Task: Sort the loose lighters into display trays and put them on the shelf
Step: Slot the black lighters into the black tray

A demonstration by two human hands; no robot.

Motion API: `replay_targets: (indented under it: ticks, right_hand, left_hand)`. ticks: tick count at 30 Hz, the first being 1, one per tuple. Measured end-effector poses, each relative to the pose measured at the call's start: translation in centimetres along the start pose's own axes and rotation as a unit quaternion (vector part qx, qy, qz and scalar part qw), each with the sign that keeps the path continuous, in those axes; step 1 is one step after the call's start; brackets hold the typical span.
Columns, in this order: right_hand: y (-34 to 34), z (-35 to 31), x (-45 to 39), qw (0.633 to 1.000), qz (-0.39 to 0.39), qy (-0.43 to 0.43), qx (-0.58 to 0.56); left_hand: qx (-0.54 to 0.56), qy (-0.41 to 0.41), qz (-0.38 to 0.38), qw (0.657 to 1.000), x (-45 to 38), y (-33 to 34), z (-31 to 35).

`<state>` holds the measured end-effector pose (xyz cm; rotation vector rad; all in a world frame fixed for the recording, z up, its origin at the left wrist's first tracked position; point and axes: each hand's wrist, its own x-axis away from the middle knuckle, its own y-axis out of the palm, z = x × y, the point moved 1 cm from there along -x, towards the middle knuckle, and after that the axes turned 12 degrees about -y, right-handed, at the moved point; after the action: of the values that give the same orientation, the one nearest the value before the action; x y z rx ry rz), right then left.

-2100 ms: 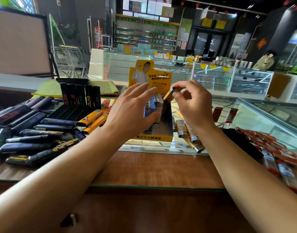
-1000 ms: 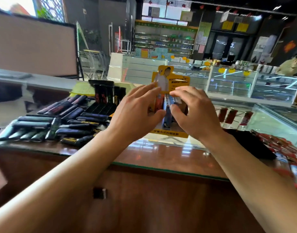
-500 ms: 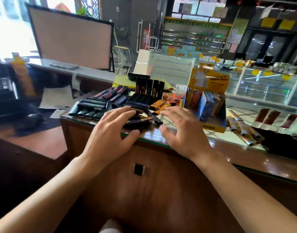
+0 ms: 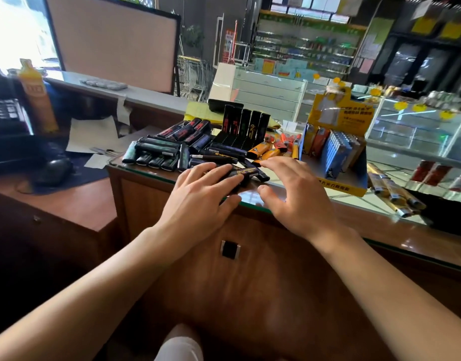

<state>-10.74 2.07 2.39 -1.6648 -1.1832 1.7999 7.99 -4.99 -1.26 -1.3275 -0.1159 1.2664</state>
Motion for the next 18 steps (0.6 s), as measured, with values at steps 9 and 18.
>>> replay_targets:
  ticks: [9, 18]
  right_hand:
    - [0.1, 0.0, 0.0, 1.000, 0.002, 0.002, 0.008]
    - [0.1, 0.0, 0.2, 1.000, 0.004, 0.001, 0.005]
  left_hand:
    - [0.103, 0.054, 0.085, 0.989, 0.1, -0.2, -1.5]
    - [0.102, 0.051, 0.088, 0.990, 0.3, -0.6, -3.0]
